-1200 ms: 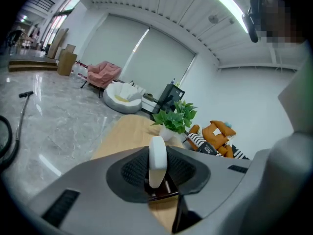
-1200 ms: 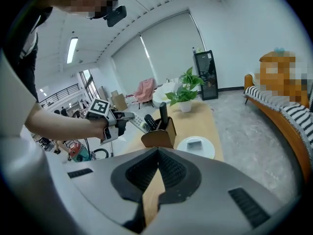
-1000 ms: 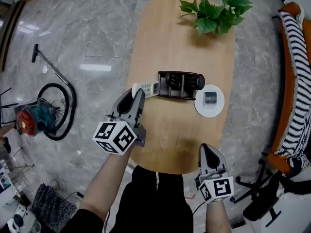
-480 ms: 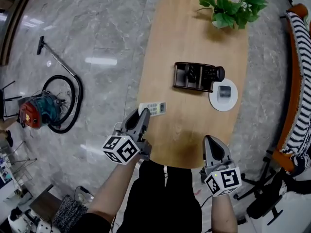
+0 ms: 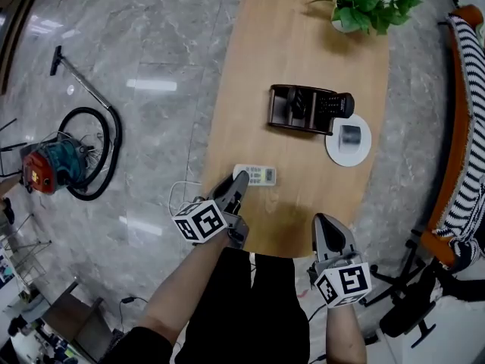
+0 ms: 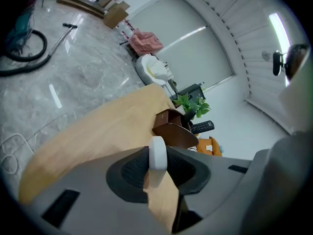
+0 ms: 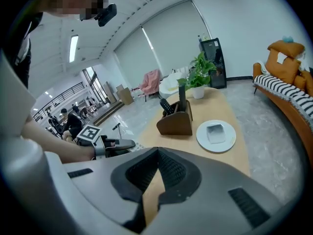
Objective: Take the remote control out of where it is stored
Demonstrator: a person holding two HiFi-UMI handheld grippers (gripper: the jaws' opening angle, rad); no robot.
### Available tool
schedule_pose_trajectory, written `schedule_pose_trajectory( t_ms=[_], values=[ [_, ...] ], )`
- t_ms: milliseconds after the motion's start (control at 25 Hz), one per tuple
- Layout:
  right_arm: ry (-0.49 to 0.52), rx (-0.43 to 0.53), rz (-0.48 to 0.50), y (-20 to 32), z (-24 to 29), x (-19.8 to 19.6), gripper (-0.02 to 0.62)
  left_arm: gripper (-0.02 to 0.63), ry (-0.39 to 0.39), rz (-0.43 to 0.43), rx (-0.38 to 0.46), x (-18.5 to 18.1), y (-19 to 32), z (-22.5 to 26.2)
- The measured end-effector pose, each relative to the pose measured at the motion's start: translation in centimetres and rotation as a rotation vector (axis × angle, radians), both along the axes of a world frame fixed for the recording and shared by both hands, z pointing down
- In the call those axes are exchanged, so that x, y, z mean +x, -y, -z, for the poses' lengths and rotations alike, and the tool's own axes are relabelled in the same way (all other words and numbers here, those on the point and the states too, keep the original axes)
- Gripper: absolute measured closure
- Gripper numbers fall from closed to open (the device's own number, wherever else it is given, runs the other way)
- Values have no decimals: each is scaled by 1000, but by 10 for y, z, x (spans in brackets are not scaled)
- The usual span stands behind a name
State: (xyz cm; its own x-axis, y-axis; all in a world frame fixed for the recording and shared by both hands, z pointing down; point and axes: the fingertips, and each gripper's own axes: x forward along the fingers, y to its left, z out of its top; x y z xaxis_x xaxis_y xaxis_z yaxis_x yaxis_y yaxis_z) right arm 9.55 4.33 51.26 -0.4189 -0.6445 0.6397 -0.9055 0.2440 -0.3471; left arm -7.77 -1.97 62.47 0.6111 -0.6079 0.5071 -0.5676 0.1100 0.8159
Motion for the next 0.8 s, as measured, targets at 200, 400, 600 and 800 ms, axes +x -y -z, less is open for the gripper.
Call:
schedule_pose_trajectory(
  t_ms=[200, 400, 600, 800],
  values=[
    [-5, -15, -15, -4, -6, 8, 589, 497, -77, 29, -42, 25, 15, -11],
    [-6, -19, -9, -3, -13, 9, 589, 497, -159, 123, -105, 45, 43, -23],
    [9, -20, -10, -2, -11, 11, 589, 497, -296, 305, -261, 52, 53, -42],
    [29, -11, -21, 1, -7, 18, 589, 497, -333, 428, -345, 46, 53, -56]
  ],
)
